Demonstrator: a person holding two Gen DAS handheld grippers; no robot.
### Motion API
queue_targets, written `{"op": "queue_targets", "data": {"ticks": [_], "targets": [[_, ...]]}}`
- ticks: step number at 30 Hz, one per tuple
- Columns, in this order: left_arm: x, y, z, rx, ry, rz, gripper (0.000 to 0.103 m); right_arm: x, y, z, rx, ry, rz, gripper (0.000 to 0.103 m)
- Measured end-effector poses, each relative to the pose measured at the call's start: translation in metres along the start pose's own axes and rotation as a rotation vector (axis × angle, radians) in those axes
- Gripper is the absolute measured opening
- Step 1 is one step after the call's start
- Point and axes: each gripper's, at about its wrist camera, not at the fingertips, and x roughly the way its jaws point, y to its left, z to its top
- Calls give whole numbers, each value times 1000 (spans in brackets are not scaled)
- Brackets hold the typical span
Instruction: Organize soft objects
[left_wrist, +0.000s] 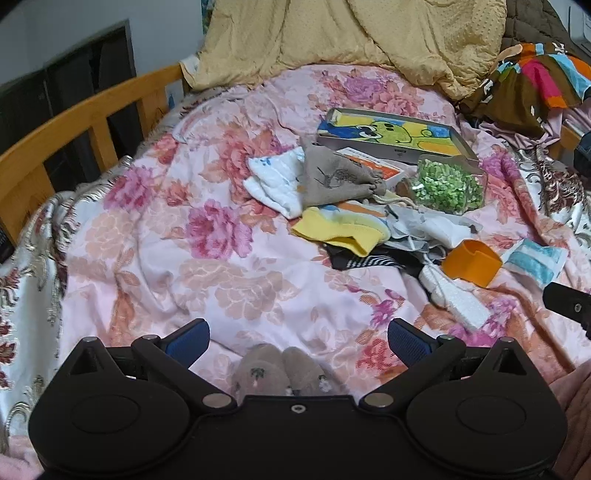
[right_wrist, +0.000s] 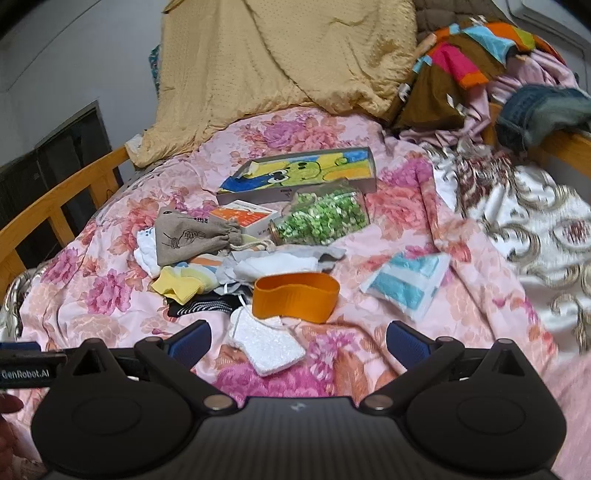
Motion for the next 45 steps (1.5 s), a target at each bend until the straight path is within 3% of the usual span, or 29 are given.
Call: {"op": "queue_targets", "data": {"ticks": [4, 10, 15, 19, 25, 36, 40, 45], "targets": [[13, -7, 15, 8, 18, -68, 102, 9, -5, 14, -41, -11, -12, 103], [40, -28, 33, 100, 38, -153, 102, 31, -24, 36, -70, 0, -13, 103], [64, -47, 42, 166, 47, -250, 102, 60, -37, 53, -135, 51, 81, 103], [84, -64, 44, 230, 60, -320, 102, 91, -41, 64, -209, 109, 212, 103], [116, -81, 46, 281, 99, -430, 102, 128, -47, 65, -241, 185, 308, 103], [153, -87, 40, 210, 180, -602, 102, 167, -51, 59, -303, 264, 379, 103], [160, -87, 32, 187, 214, -648, 100, 175, -55, 58, -268, 297, 389, 102], [163, -85, 28, 175, 215, -681, 97, 179, -53, 53, -287, 323, 388, 95]]}}
